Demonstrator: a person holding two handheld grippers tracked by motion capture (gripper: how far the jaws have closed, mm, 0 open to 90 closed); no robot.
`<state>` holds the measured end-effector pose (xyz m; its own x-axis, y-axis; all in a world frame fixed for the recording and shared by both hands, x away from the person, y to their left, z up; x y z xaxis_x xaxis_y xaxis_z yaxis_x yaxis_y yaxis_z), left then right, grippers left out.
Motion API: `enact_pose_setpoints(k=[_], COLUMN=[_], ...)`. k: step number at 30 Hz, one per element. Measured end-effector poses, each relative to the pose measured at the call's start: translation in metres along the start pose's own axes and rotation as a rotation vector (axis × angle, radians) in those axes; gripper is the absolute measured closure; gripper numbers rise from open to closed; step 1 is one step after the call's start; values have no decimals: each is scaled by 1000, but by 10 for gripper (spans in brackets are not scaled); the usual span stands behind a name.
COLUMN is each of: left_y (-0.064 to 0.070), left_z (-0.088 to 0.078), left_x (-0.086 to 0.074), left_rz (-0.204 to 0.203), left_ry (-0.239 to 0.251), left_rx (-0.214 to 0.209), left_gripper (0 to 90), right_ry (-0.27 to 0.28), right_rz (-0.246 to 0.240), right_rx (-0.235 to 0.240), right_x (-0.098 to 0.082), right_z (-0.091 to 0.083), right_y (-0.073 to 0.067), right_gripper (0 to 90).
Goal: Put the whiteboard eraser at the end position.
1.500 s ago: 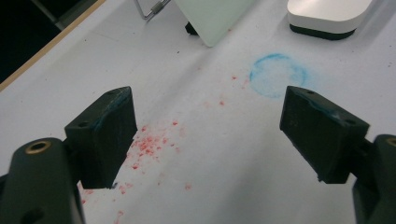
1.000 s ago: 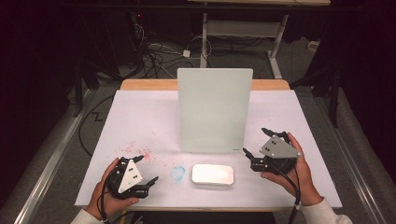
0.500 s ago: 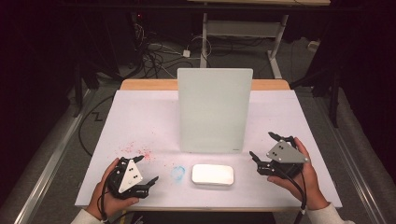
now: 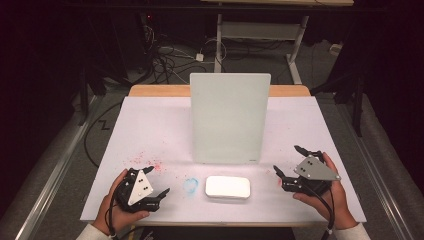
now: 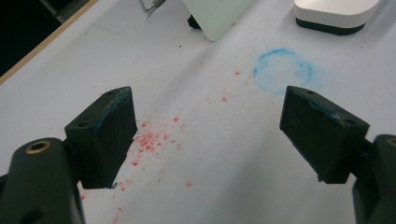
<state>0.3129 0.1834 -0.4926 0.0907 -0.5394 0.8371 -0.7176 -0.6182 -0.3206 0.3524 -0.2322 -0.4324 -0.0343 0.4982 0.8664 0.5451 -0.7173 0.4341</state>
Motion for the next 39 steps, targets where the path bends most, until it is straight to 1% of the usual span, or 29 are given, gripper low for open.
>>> enact_pose_setpoints(k=[3, 5, 8, 11, 14, 15, 19, 21, 27, 28, 30, 31, 32, 35, 38, 39], left_y=[0, 0, 0, 0, 0, 0, 0, -1, -3, -3, -3, -3, -3, -3, -2, -2], left_z=[0, 0, 1, 1, 2, 3, 4, 4, 6, 6, 6, 6, 6, 6, 5, 5], left_x=[0, 0, 0, 0, 0, 0, 0, 0, 1, 1, 0, 0, 0, 0, 1, 2], left_rz=[2, 2, 2, 1, 4, 5, 2, -1, -8, -9, -11, -11, -13, -14, -8, -8], left_ry=[-1, -2, 0, -1, -2, -2, -1, -1, -3, -4, -4, -6, -7, -8, -4, -2], left_rx=[1, 0, 0, -1, -2, -1, -2, -3, 0, 0, 2, 5, 5, 9, 11, 12], left_gripper=[178, 178, 178, 178, 179, 179, 181, 181, 181, 181, 181, 181, 181, 181, 181, 181], right_ry=[0, 0, 9, 18, 25, 23, 13, 11, -28, -35, -42, -44, -45, -45, -47, -43], right_rz=[3, -1, 14, 23, 48, 49, 78, 103, 156, 172, 193, 193, 203, 213, 210, 201], right_rx=[2, -9, -4, -15, -26, -31, -44, -51, -68, -73, -68, -71, -74, -70, -65, -61], right_x=[-5, -9, -13, -18, -25, -27, -39, -45, -65, -68, -73, -75, -76, -78, -78, -77], right_z=[-1, -1, -3, -4, -7, -7, -11, -14, -20, -21, -23, -24, -24, -25, -24, -24], right_y=[-2, -2, -3, -3, -2, -1, 1, 3, 8, 9, 11, 11, 12, 11, 10, 9], right_gripper=[177, 177, 175, 172, 171, 170, 170, 169, 169, 169, 169, 168, 168, 168, 168, 168])
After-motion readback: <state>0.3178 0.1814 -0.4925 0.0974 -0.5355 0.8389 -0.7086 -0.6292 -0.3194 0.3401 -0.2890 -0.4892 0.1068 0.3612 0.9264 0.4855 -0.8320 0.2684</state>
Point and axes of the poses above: each handheld gripper's, and its own axes: z roughly forward along the jaws, x roughly out of its top, y roughly to its right, the point moved 6 cm from there along z, roughly forward along the jaws, and after that the axes turned 11 degrees about y, right-handed, at the moved point
